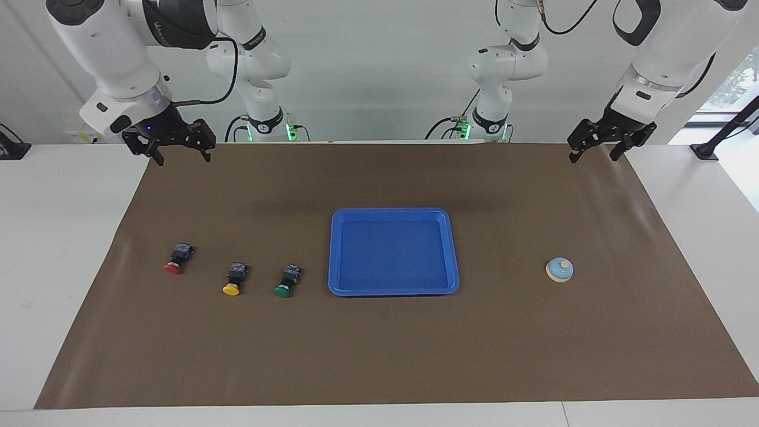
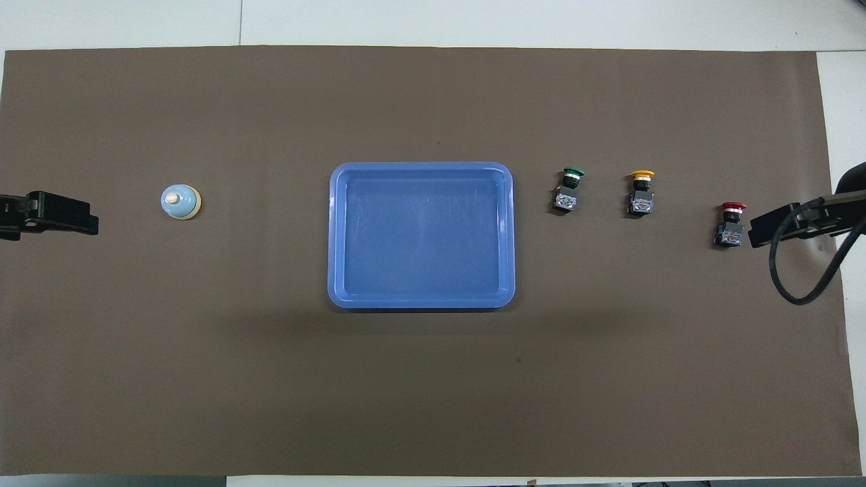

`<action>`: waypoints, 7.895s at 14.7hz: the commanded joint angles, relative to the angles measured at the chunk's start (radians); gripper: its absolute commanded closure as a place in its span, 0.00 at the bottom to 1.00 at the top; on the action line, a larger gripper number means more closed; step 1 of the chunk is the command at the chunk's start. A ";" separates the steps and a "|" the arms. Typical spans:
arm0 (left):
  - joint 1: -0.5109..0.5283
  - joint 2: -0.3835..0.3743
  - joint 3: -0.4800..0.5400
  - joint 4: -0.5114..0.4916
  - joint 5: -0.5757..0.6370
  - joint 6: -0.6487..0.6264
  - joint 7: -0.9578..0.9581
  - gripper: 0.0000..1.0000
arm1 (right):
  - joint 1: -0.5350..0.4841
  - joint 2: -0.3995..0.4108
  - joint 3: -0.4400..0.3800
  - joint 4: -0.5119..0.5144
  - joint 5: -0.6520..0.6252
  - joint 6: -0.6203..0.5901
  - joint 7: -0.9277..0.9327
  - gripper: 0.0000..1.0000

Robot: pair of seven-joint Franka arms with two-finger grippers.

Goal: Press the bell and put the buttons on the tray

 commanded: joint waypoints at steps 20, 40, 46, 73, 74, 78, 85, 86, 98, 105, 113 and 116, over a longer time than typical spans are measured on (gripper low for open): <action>0.006 0.238 0.008 -0.161 -0.001 0.475 0.003 1.00 | -0.012 -0.015 0.009 -0.011 -0.005 -0.004 -0.004 0.00; 0.029 0.430 0.011 -0.264 0.008 0.792 0.001 1.00 | -0.012 -0.015 0.009 -0.011 -0.005 -0.004 -0.004 0.00; 0.032 0.309 0.017 -0.187 0.005 0.561 -0.008 1.00 | -0.012 -0.015 0.009 -0.011 -0.005 -0.004 -0.004 0.00; 0.008 0.006 0.008 -0.037 -0.005 -0.006 0.000 0.00 | 0.001 -0.045 0.010 -0.047 -0.002 -0.019 0.001 0.00; 0.008 0.006 0.008 -0.037 -0.005 -0.006 0.001 0.00 | 0.023 -0.058 0.010 -0.081 -0.002 0.022 0.018 0.00; 0.008 0.005 0.008 -0.043 -0.005 -0.017 0.001 0.00 | 0.138 -0.067 0.010 -0.207 -0.002 0.192 0.224 0.00; 0.021 -0.007 0.012 -0.044 -0.004 -0.008 -0.006 0.00 | 0.225 0.161 0.012 -0.254 -0.002 0.525 0.475 0.00; 0.023 -0.007 0.014 -0.044 -0.004 -0.009 -0.006 0.00 | 0.225 0.171 0.012 -0.280 -0.002 0.585 0.475 0.00; 0.021 -0.007 0.012 -0.044 -0.004 -0.007 -0.008 0.00 | 0.235 0.436 0.012 -0.261 -0.002 0.944 0.541 0.00; 0.021 -0.007 0.012 -0.044 -0.004 -0.007 -0.006 0.00 | 0.233 0.445 0.012 -0.264 -0.002 0.954 0.544 1.00; 0.021 -0.007 0.012 -0.044 -0.004 -0.007 -0.008 0.00 | 0.262 0.441 0.018 -0.103 -0.004 0.733 0.547 1.00; 0.021 -0.007 0.012 -0.044 -0.004 -0.007 -0.008 0.00 | 0.328 0.441 0.023 0.029 0.094 0.574 0.570 1.00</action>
